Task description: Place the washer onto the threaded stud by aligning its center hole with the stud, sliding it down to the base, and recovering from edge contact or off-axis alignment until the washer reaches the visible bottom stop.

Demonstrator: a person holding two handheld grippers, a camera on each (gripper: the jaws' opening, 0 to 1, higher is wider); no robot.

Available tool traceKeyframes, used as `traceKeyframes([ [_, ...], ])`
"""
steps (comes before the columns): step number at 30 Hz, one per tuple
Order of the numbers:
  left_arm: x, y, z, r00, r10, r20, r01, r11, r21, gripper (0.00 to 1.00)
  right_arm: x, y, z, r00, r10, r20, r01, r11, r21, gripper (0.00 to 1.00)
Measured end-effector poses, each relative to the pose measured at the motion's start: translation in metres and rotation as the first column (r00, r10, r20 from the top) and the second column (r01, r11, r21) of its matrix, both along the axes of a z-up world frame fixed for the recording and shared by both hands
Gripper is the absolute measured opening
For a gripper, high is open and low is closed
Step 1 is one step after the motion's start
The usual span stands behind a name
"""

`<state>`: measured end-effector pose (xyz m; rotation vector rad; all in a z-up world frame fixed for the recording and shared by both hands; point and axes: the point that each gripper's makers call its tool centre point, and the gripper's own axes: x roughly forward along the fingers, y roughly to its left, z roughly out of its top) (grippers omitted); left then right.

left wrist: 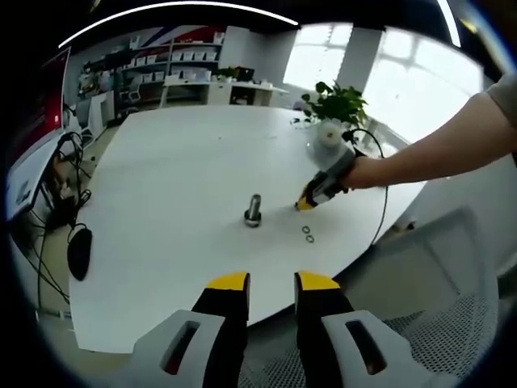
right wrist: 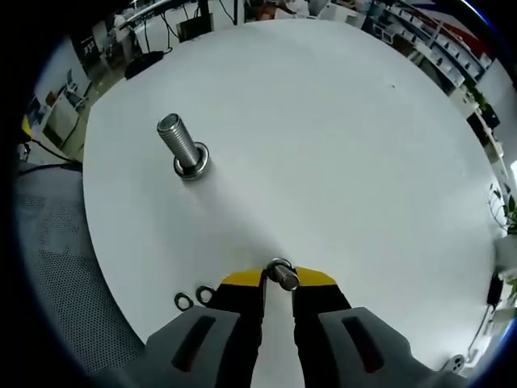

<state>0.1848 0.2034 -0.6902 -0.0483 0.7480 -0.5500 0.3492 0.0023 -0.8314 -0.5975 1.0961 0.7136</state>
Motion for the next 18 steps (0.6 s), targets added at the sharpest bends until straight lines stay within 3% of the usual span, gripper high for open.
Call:
traceKeyframes([
  [12,0.000,0.000,0.000,1.000,0.003,-0.001,-0.003,1.000,0.003,0.19,-0.009,-0.020,0.004,1.000,-0.010,0.019,0.011,1.000,-0.016,0.19],
  [18,0.000,0.000,-0.001,1.000,-0.002,-0.003,0.002,1.000,0.006,0.19,-0.028,-0.019,0.000,0.998,-0.057,-0.017,0.057,0.998,0.016,0.19],
])
